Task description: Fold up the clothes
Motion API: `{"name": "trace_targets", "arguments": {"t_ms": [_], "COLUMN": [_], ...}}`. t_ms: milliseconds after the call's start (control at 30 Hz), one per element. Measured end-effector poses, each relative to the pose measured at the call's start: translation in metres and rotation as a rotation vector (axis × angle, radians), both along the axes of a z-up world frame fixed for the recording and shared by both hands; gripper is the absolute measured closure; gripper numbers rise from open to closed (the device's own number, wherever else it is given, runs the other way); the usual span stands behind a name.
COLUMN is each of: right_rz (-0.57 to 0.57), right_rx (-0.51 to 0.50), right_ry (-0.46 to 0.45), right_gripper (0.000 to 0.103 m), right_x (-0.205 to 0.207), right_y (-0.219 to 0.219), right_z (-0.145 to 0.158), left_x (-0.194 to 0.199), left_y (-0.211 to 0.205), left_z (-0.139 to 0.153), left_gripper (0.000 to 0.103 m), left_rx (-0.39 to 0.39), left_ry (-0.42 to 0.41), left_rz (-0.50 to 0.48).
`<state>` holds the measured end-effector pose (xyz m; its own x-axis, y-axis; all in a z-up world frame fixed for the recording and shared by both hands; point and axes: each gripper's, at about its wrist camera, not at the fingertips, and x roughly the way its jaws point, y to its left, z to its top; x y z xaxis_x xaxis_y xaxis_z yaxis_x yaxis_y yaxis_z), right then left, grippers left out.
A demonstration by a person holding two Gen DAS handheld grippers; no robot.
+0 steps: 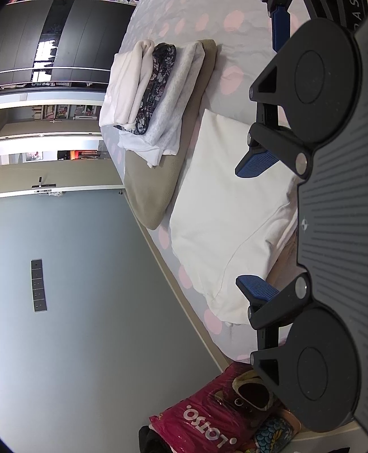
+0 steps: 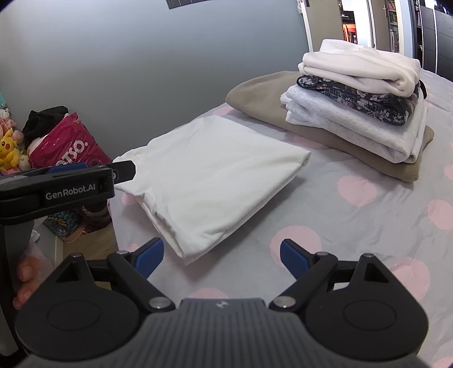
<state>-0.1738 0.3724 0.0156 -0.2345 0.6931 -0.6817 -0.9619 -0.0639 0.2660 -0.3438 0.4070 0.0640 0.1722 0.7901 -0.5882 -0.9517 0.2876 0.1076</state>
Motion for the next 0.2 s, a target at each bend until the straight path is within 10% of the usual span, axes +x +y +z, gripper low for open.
{"name": "trace_targets", "arguments": {"t_ms": [200], "right_rz": [0.007], "right_rx": [-0.006], "right_ry": [0.001], "right_gripper": [0.012], "right_x": [-0.0005], "right_y": [0.0008], "right_z": [-0.0020], "left_x": [0.0005], "left_y": [0.0012], "left_z": [-0.0028], "left_gripper": [0.028], "left_rx": [-0.017], "left_ry": [0.003], "left_rz": [-0.002]}}
